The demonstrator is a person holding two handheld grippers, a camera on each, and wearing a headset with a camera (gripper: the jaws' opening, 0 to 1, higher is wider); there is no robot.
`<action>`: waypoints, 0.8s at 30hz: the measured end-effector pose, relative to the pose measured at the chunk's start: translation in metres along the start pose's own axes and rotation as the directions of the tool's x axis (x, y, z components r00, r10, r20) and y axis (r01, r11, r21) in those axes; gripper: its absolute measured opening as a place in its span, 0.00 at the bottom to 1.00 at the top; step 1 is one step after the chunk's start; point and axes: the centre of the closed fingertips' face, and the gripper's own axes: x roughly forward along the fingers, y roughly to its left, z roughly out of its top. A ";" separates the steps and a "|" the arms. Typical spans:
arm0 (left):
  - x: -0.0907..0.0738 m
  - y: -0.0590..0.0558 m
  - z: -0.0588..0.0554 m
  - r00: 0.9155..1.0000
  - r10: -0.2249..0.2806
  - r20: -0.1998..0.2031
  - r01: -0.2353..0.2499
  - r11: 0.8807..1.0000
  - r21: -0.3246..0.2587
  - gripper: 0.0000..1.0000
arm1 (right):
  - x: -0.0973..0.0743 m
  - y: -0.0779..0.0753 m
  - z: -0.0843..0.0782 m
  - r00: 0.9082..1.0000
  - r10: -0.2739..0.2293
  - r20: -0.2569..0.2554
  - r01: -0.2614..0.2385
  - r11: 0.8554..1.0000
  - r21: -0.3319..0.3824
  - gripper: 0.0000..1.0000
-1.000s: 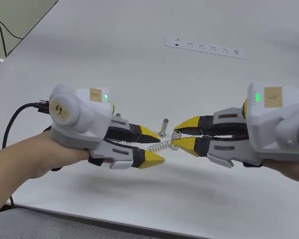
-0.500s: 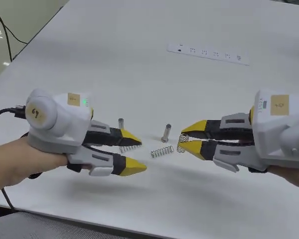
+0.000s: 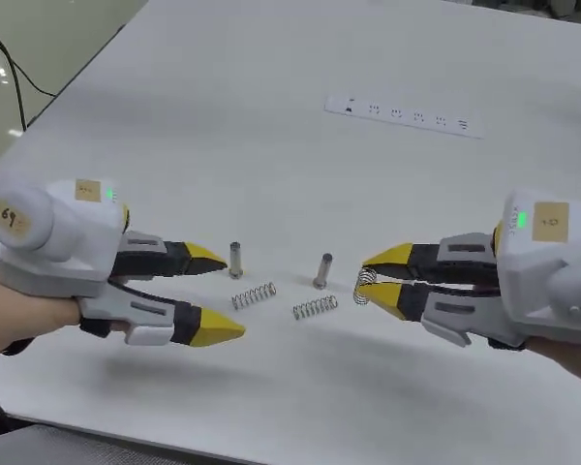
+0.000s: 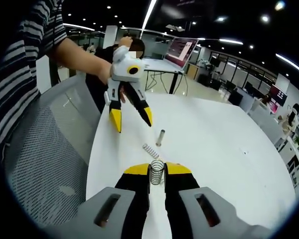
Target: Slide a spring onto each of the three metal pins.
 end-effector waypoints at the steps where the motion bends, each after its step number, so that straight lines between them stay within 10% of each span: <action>1: -0.001 0.001 0.000 1.000 0.001 -0.003 -0.001 1.000 -0.001 0.46 | 0.000 0.000 -0.001 1.000 -0.001 -0.002 0.001 1.000 0.001 0.07; 19: -0.010 0.016 -0.007 0.997 0.074 0.008 -0.074 0.997 -0.025 0.89 | -0.005 -0.008 -0.007 0.999 -0.044 0.001 0.044 0.998 0.043 0.07; 24: -0.012 0.020 -0.008 0.996 0.091 0.007 -0.091 0.995 -0.032 0.93 | -0.006 -0.010 -0.009 0.999 -0.032 0.020 0.028 0.987 0.158 0.07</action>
